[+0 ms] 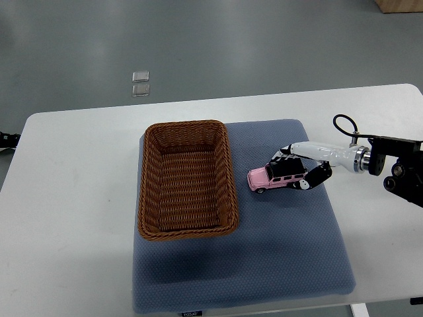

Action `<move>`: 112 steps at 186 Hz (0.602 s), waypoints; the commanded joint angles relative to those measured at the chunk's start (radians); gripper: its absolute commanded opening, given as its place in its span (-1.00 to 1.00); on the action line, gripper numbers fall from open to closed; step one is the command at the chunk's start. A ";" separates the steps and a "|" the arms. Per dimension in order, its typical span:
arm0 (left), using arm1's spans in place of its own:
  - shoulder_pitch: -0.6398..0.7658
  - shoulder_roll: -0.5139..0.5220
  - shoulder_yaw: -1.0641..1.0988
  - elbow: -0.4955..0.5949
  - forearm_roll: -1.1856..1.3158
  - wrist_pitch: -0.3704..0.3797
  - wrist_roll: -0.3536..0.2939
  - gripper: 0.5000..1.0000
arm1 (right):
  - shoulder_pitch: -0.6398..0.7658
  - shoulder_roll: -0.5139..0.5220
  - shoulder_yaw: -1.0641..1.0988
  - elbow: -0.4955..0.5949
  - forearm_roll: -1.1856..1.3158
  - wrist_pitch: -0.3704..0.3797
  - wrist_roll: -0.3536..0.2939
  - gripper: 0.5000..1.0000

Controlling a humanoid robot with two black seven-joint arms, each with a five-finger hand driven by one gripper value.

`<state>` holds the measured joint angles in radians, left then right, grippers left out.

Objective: Place pink car in brown basket
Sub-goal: 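Lower the right hand over the pink car and close fingers around it, then lift the pink car with the right hand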

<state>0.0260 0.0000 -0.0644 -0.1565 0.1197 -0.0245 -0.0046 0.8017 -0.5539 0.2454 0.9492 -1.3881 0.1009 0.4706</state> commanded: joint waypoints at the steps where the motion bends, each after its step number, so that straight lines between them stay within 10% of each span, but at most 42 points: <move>1: 0.000 0.000 0.000 0.000 0.000 0.000 0.000 1.00 | 0.002 -0.001 0.006 -0.001 0.003 -0.009 0.000 -1.00; 112: 0.000 0.000 0.000 0.000 0.000 0.000 0.000 1.00 | 0.126 -0.003 0.077 -0.038 0.136 -0.006 -0.006 -1.00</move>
<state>0.0261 0.0000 -0.0644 -0.1565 0.1196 -0.0245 -0.0046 0.8964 -0.5611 0.3093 0.9150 -1.3005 0.0897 0.4688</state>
